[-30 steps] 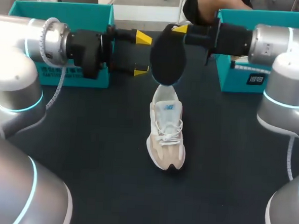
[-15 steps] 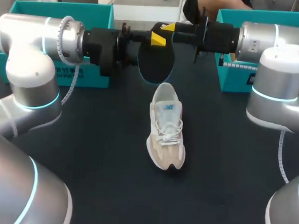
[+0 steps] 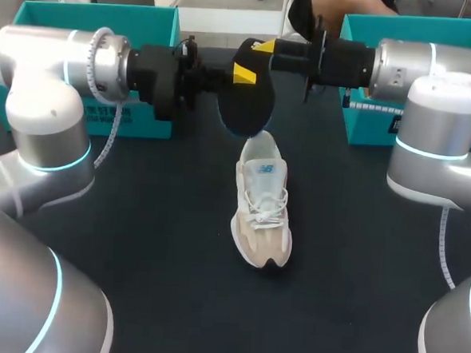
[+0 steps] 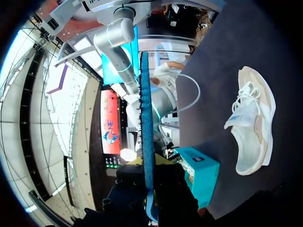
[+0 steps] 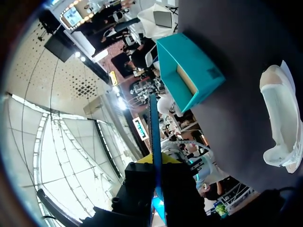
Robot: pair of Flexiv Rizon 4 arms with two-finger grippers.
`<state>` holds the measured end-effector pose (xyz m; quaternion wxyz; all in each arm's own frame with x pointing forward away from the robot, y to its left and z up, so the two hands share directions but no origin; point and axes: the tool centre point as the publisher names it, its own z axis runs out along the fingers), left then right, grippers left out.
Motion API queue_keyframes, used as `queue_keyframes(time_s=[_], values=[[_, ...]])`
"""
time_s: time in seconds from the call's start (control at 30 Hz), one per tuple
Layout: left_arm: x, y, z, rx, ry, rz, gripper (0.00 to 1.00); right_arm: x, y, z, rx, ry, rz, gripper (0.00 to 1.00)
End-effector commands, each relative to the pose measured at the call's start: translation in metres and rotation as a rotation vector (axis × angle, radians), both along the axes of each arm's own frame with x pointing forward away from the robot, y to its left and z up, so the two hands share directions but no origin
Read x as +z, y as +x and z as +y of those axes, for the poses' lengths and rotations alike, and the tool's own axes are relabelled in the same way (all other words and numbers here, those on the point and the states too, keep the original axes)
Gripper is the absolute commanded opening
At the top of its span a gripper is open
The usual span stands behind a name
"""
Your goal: Take the shoe out of the shoebox, open the shoe tongue, remove and reinsert the insole, then place the shoe into the shoebox
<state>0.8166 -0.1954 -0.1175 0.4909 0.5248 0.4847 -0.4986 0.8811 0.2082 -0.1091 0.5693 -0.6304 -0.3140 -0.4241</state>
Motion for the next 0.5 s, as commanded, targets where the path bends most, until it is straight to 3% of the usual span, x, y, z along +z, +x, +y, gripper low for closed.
queue_keyframes(time_s=[0.03, 0.23, 0.37, 0.5], values=[[0.001, -0.005, 0.010, 0.002, -0.002, 0.002, 0.00, 0.000, -0.008, -0.002, 0.001, 0.015, -0.028, 1.00], [0.006, -0.010, 0.031, 0.008, -0.005, 0.036, 0.00, 0.002, -0.029, -0.019, 0.074, -0.040, -0.069, 1.00], [0.007, -0.012, 0.042, 0.016, -0.006, 0.056, 0.00, 0.007, -0.046, -0.035, 0.160, -0.104, -0.171, 1.00], [0.010, -0.013, 0.051, 0.030, -0.010, 0.063, 0.00, 0.009, -0.065, -0.055, 0.112, -0.117, -0.227, 1.00]])
